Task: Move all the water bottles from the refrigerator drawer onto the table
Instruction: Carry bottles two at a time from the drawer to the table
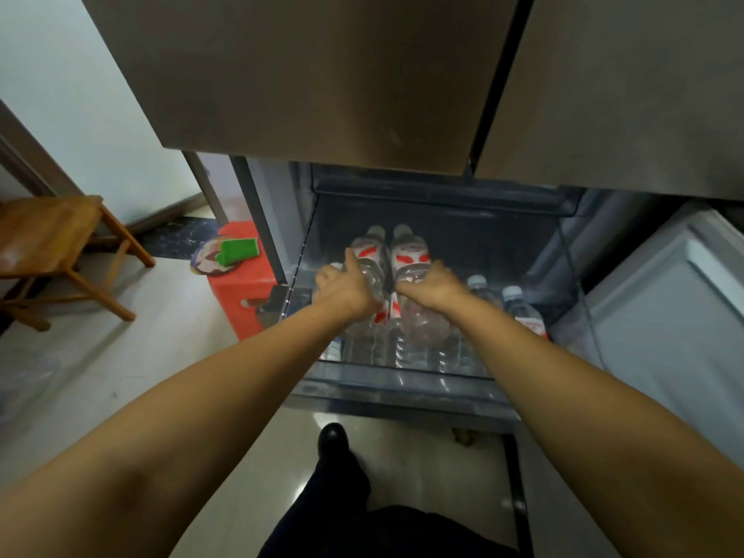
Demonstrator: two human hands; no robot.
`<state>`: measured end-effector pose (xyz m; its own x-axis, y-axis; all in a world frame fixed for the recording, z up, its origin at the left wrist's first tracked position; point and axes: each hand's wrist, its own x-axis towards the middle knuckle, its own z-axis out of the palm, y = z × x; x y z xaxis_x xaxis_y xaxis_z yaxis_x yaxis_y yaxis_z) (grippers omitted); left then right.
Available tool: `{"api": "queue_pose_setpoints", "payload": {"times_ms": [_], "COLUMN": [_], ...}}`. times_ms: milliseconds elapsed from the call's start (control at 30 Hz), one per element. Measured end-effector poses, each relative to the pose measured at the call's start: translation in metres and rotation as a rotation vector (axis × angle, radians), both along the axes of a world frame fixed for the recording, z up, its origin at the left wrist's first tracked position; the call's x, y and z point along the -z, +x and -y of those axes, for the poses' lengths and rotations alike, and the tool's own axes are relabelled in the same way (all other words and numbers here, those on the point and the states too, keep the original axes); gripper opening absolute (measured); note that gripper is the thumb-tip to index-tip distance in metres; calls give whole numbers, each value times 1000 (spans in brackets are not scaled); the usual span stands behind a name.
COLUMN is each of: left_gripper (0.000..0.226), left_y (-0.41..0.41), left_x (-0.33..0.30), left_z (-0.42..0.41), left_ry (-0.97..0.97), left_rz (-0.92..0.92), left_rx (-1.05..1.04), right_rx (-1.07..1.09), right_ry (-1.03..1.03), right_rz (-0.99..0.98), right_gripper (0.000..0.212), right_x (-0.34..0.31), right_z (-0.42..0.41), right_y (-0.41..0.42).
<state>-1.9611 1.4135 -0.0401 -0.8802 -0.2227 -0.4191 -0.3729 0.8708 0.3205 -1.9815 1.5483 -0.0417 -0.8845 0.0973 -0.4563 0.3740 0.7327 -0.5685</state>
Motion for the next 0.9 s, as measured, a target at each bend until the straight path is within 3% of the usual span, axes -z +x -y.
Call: {"api": "queue_pose_setpoints", "payload": {"times_ms": [100,200,433,667,733,800,867,900], "left_gripper": [119,118,117,119,110,93,70,53], "left_y": [18,26,-10,-27,-38,-45,-41,-35], "left_x": [2,-1,7,17,17,15,4,-5], "left_z": [0,1,1,15,25,35,39,36], "left_ry": [-57,-27,190,230,347,597,855,924], "left_rz": [55,108,73,53,63,129,253,287], "left_rx": [58,55,-145,-127,-160,-223,-292,-303], "right_rx": [-65,-77,24,78,131,212,322,378], "right_ry": [-16,-11,47,-9,-116,-282,-477,-578], "right_rz": [111,145,107,73,65,94,182,203], "right_gripper": [111,120,112,96,80,82,87,74], "right_x": [0,1,1,4,2,-1,-2,-9], "right_z": [3,9,25,21,15,8,-2,-7], "right_y": [20,28,13,3,-1,-4,-10,-6]}}
